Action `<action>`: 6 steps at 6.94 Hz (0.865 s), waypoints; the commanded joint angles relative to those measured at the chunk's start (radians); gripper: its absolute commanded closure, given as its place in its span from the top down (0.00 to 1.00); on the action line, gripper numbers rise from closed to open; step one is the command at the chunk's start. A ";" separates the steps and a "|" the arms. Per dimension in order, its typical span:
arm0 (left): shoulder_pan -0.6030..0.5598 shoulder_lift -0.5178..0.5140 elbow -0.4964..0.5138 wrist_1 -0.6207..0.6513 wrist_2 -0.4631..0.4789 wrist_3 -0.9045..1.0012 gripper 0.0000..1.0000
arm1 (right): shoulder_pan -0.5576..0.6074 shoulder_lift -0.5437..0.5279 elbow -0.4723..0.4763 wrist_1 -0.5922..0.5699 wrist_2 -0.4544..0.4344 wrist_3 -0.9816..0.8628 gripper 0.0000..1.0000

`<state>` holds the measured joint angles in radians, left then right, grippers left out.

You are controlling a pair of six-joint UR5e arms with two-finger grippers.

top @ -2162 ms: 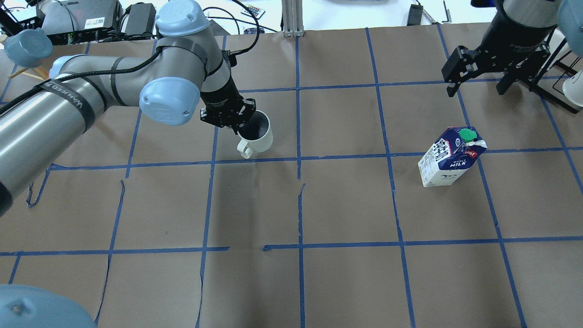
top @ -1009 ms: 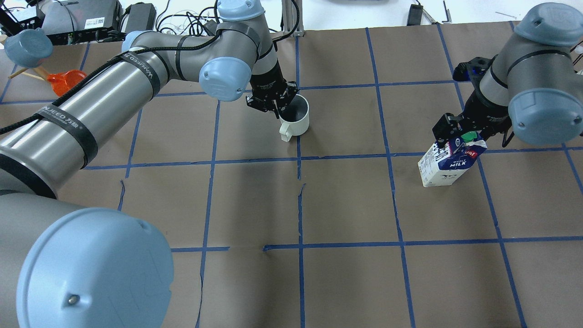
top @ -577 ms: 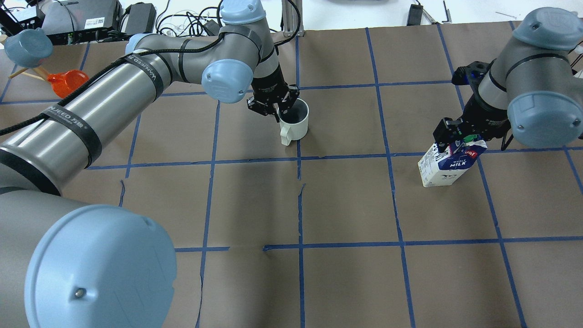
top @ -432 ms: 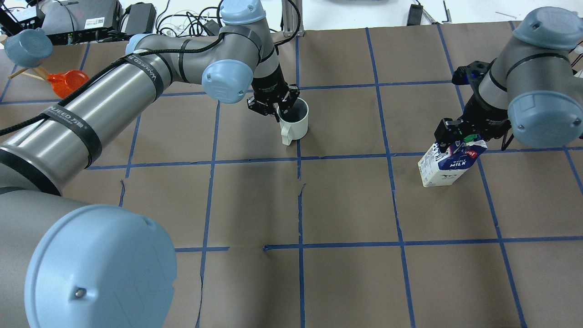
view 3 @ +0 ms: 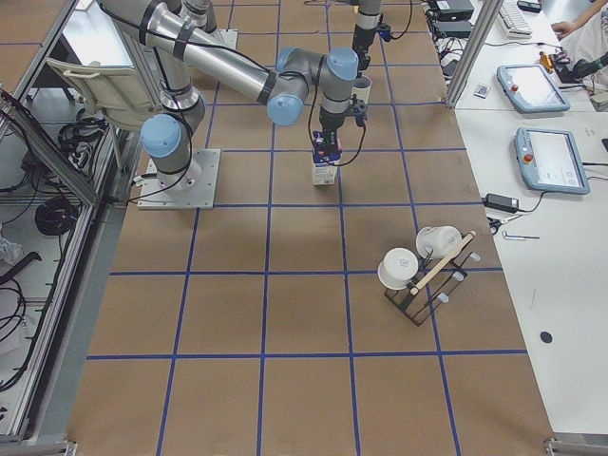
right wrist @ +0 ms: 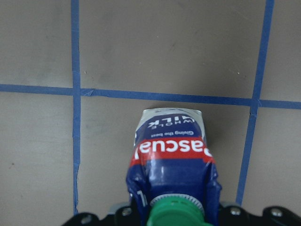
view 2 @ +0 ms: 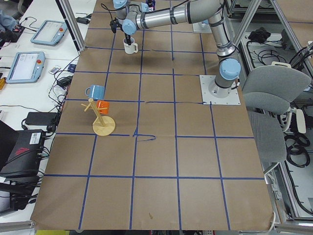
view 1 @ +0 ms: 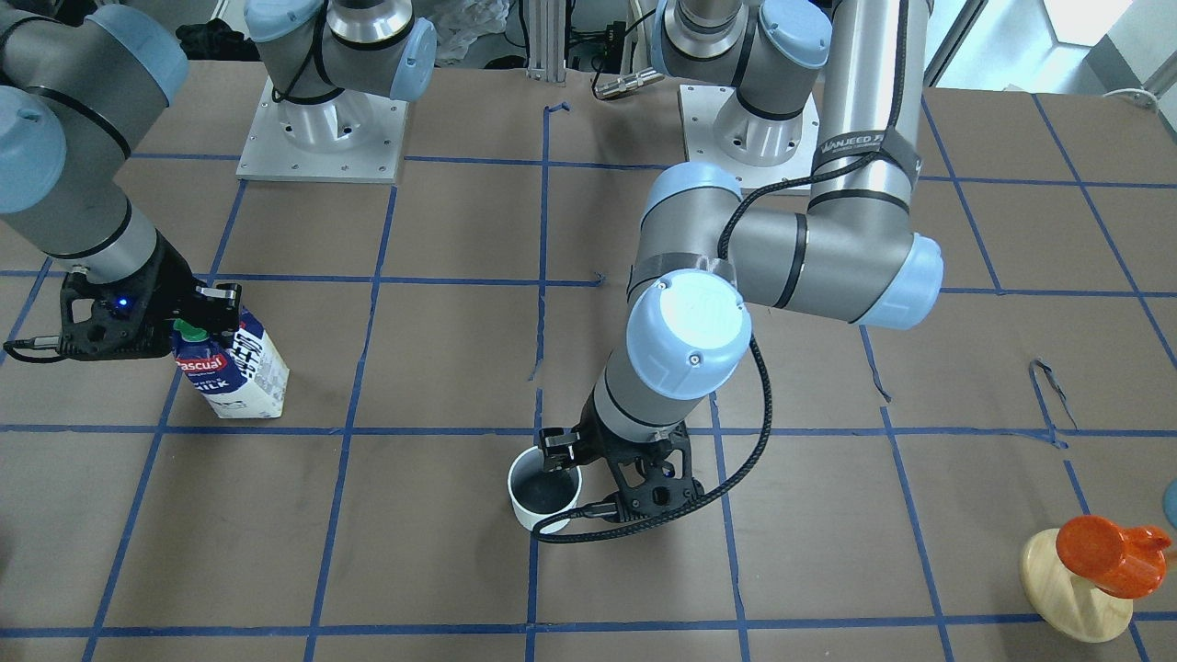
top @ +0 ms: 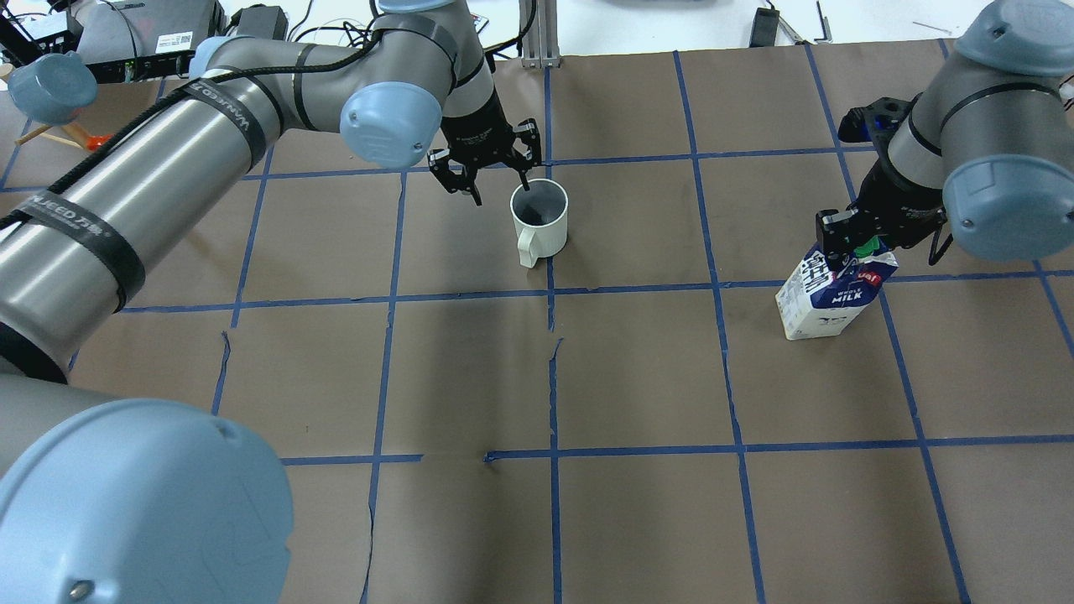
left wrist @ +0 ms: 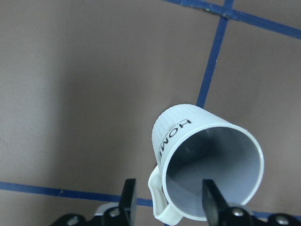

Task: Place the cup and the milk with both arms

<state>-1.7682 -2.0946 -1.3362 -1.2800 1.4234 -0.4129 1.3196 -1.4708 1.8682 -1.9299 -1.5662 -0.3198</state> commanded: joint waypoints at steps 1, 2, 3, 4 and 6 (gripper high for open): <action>0.065 0.135 0.023 -0.156 0.008 0.103 1.00 | 0.006 -0.002 -0.036 0.034 0.002 0.001 0.14; 0.102 0.206 0.023 -0.236 0.009 0.126 1.00 | 0.007 -0.005 -0.062 0.086 0.002 0.001 0.06; 0.127 0.279 0.025 -0.315 0.009 0.169 1.00 | 0.023 -0.003 -0.113 0.130 0.009 0.005 0.05; 0.142 0.338 0.019 -0.347 0.012 0.183 1.00 | 0.038 0.001 -0.165 0.179 0.031 0.008 0.05; 0.205 0.418 -0.007 -0.425 0.014 0.187 1.00 | 0.090 0.021 -0.207 0.183 0.050 0.074 0.05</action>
<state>-1.6043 -1.7264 -1.3287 -1.6489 1.4359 -0.2322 1.3759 -1.4634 1.6886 -1.7526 -1.5326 -0.2823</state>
